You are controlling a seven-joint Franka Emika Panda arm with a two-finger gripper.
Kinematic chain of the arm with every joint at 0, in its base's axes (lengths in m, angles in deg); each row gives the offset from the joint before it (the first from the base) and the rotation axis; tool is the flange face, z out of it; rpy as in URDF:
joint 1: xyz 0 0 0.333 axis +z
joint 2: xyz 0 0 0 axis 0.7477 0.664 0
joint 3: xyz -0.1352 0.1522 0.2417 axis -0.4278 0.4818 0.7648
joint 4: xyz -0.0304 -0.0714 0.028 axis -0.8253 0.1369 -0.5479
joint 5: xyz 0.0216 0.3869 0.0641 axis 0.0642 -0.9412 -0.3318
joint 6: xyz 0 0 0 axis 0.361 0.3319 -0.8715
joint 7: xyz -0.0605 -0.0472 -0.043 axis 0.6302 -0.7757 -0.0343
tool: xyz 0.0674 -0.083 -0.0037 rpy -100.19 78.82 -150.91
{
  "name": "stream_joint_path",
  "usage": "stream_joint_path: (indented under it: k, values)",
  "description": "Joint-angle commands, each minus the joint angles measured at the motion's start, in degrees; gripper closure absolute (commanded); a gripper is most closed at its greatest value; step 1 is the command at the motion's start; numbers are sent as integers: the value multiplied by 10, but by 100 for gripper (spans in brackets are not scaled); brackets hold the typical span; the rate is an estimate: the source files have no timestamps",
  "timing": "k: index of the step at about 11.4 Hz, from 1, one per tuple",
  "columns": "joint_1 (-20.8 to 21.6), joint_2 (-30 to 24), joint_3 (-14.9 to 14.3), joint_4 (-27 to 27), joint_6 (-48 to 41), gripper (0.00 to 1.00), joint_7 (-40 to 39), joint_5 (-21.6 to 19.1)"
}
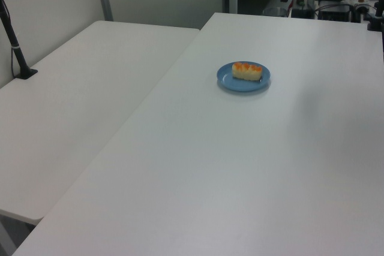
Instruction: Put the bread on the table
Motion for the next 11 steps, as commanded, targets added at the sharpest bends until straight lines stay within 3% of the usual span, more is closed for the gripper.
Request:
stream_joint_path:
  k: [1,11]
  values:
    - [29,-4,-2,-22,13,0,8,-11]
    - [33,2,-1,-28,14,0,2,-12]
